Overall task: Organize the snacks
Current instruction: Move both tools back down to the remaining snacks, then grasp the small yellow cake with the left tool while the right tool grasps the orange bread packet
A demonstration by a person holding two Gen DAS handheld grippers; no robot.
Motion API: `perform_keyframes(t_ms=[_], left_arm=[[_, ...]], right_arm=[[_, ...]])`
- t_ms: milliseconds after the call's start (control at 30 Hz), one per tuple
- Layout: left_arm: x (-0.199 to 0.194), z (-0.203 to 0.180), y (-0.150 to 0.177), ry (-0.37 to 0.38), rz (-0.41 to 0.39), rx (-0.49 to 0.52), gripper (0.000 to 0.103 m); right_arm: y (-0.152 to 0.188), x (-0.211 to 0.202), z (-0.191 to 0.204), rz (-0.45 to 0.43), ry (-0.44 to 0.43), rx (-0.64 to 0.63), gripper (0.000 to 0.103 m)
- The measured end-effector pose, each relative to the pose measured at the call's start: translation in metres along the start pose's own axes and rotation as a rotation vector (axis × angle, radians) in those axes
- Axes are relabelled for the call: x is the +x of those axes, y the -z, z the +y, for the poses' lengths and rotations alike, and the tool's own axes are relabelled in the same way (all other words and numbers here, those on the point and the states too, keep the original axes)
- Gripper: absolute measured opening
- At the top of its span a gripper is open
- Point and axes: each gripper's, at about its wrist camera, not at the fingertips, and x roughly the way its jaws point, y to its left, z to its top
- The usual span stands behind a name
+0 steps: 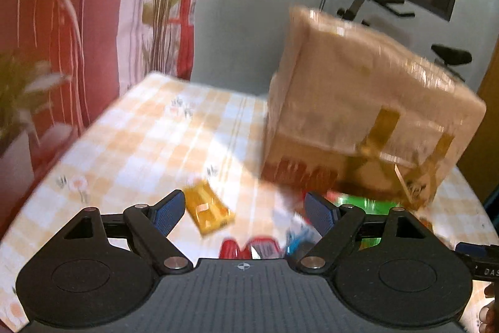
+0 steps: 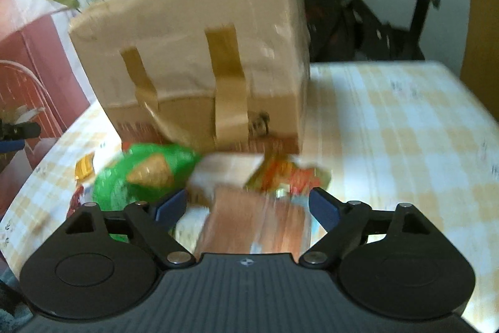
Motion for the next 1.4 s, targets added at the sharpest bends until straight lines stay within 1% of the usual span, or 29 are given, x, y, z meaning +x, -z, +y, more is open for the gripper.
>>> perform_keyframes(t_ms=[100, 167, 200, 267, 400, 500, 533, 633, 733, 833, 967, 1133, 1233, 1300, 1400], left_arm=[[0.007, 0.0, 0.01, 0.002, 0.043, -0.006, 0.082], [0.011, 0.001, 0.015, 0.011, 0.055, -0.006, 0.079], [0.011, 0.001, 0.016, 0.012, 0.057, -0.004, 0.078], [0.012, 0.002, 0.018, 0.009, 0.057, -0.001, 0.078], [0.015, 0.007, 0.02, -0.003, 0.06, -0.024, 0.077], [0.019, 0.006, 0.023, -0.007, 0.074, -0.033, 0.074], [0.02, 0.006, 0.025, -0.004, 0.08, -0.033, 0.071], [0.022, 0.005, 0.029, 0.005, 0.089, -0.03, 0.071], [0.024, 0.004, 0.032, 0.014, 0.094, -0.027, 0.069], [0.027, 0.004, 0.034, 0.011, 0.102, -0.029, 0.068], [0.031, 0.006, 0.032, 0.0, 0.106, -0.031, 0.064], [0.041, 0.025, 0.011, -0.037, 0.097, -0.126, 0.064], [0.056, 0.032, -0.001, -0.096, 0.074, -0.14, 0.064], [0.07, 0.036, -0.006, -0.116, 0.089, -0.169, 0.064], [0.088, 0.041, -0.011, -0.122, 0.111, -0.228, 0.064]], right_arm=[[0.008, 0.01, 0.001, 0.062, 0.042, -0.004, 0.087], [0.012, 0.017, -0.001, 0.092, 0.023, 0.02, 0.087], [0.013, 0.018, -0.002, 0.093, 0.009, 0.043, 0.081], [0.012, 0.018, 0.0, 0.082, 0.007, 0.026, 0.077], [0.008, 0.017, 0.009, 0.038, -0.004, -0.062, 0.075], [0.011, 0.023, 0.021, -0.04, 0.051, -0.211, 0.075], [0.014, 0.023, 0.022, -0.081, 0.055, -0.249, 0.075], [0.023, 0.025, 0.02, -0.156, 0.036, -0.289, 0.075], [0.033, 0.025, 0.014, -0.199, 0.025, -0.258, 0.075], [0.036, 0.026, 0.005, -0.209, 0.019, -0.213, 0.074], [0.037, 0.027, 0.007, -0.218, 0.019, -0.221, 0.074], [0.038, 0.027, 0.006, -0.224, 0.016, -0.231, 0.074], [0.037, 0.028, 0.006, -0.221, 0.013, -0.232, 0.074], [0.038, 0.028, 0.005, -0.221, 0.01, -0.23, 0.074], [0.038, 0.028, 0.004, -0.222, 0.004, -0.223, 0.074]])
